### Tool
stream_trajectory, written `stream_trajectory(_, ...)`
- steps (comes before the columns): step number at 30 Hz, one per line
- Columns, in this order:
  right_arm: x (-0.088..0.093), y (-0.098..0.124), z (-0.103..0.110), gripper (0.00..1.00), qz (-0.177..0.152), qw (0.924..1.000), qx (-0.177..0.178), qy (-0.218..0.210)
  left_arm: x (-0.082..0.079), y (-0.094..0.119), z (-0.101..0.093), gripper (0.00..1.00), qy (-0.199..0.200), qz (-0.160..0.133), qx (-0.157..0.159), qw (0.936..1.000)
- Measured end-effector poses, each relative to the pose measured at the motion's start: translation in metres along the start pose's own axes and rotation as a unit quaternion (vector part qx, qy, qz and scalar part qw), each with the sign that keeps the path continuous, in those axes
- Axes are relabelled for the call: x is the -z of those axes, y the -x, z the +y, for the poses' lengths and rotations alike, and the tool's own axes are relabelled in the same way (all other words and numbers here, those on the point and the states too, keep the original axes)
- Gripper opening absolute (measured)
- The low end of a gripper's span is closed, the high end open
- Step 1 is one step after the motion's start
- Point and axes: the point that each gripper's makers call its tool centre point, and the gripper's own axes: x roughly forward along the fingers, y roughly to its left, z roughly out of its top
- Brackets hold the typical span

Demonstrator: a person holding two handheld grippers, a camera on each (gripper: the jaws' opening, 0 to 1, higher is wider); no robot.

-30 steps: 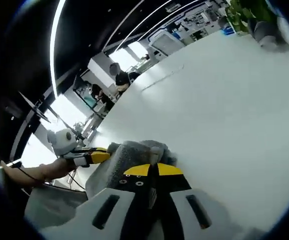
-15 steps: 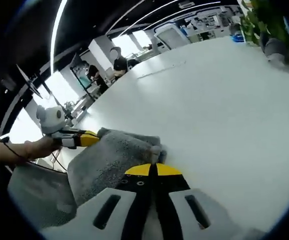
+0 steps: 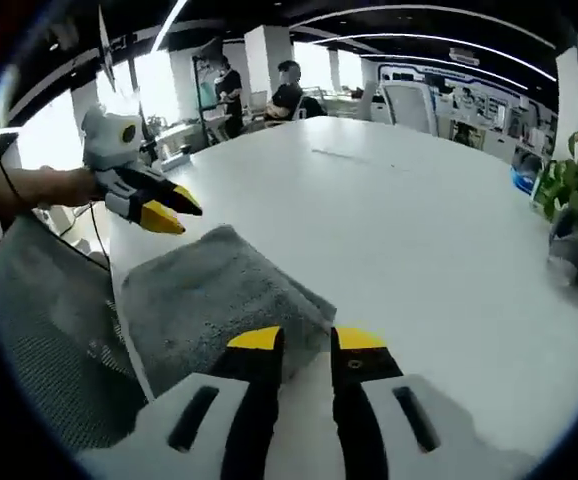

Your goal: Fold the towel on the table until its edges align and the towel forms a compact rectangular stack.

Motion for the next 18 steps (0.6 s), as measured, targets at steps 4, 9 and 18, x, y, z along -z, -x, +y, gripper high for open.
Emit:
stream_trajectory(4,-0.007,0.005,0.046,0.19,0.016,0.9968,-0.069,0.036,0.008,0.001,-0.034,0.25,-0.08,0.049,0.035,0.995)
stream_trajectory(9,0.022,-0.01,0.07,0.18,0.071,0.9929,-0.089,0.034,0.049,-0.007,-0.044,0.25,-0.123,0.135,0.046,0.9821)
stream_trajectory(18,0.041,-0.022,0.068,0.2,0.089,0.9922,-0.084,0.025,0.06,-0.014,-0.041,0.27,-0.129,0.129,0.037,0.9825)
